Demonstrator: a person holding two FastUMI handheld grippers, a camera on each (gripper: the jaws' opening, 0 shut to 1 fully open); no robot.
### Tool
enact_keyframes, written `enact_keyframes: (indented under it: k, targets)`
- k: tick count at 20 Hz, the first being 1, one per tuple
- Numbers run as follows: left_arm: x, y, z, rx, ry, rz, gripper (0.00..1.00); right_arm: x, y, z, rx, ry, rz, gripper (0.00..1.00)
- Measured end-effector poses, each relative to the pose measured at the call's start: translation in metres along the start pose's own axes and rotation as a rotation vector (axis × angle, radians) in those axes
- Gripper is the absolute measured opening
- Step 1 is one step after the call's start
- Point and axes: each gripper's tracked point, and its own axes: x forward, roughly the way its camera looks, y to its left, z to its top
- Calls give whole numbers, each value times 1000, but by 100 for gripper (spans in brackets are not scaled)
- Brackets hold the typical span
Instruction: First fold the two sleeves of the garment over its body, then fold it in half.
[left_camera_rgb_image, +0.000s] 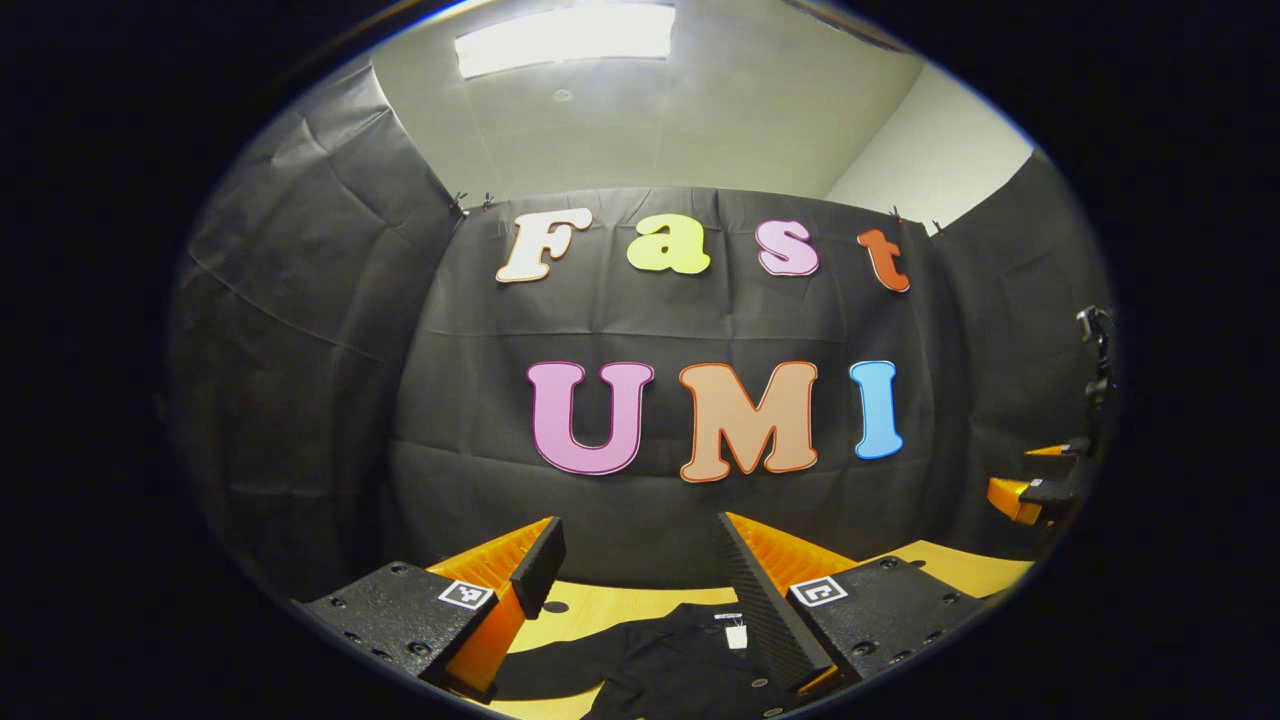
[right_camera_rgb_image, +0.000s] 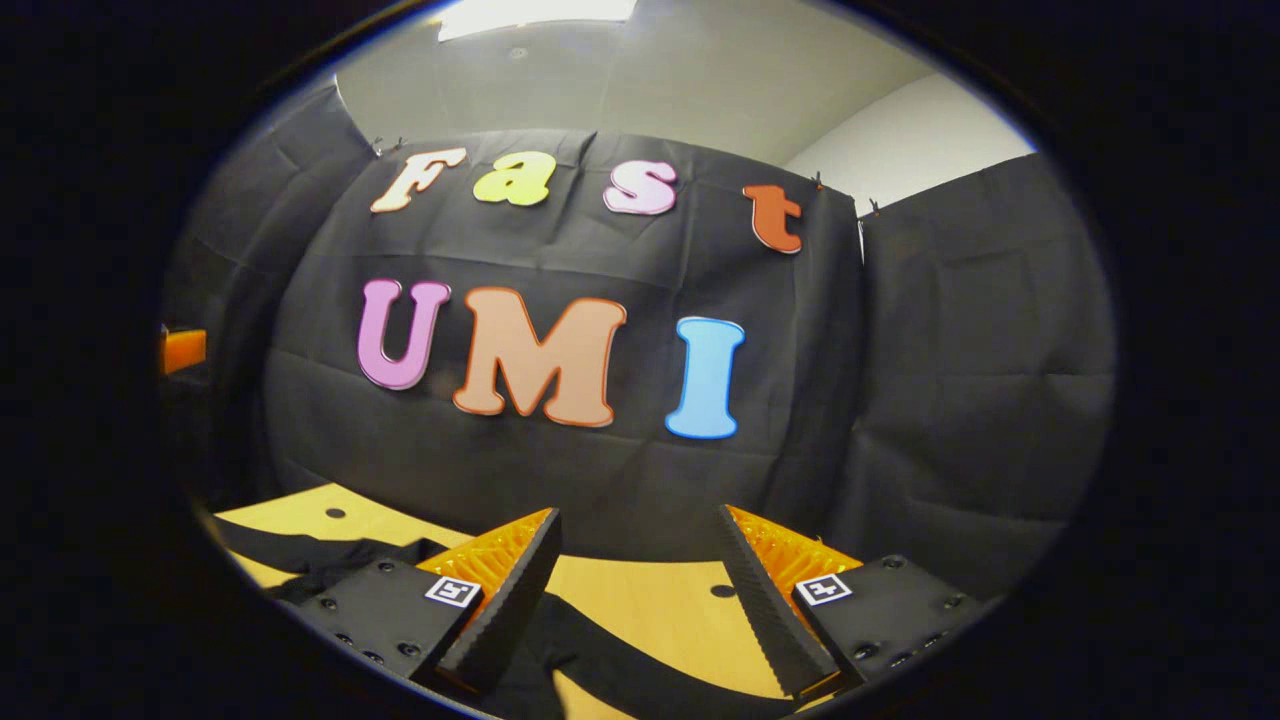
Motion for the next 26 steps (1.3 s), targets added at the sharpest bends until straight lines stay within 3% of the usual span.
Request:
enact_keyframes:
  k: [10, 18, 23, 26]
  targets:
    - [0, -12, -3, 22, 14, 24, 92, 32, -104, -187, -12, 422, -165, 99]
    - [1, -23, -11, 37, 39, 40, 92, 0, -138, -324, 51, 823, -194, 100]
    - [4, -46, -16, 45, 50, 22, 92, -13, -133, -352, 88, 975, -163, 100]
    - [8, -57, -18, 46, 55, 15, 93, -16, -129, -357, 158, 980, -150, 100]
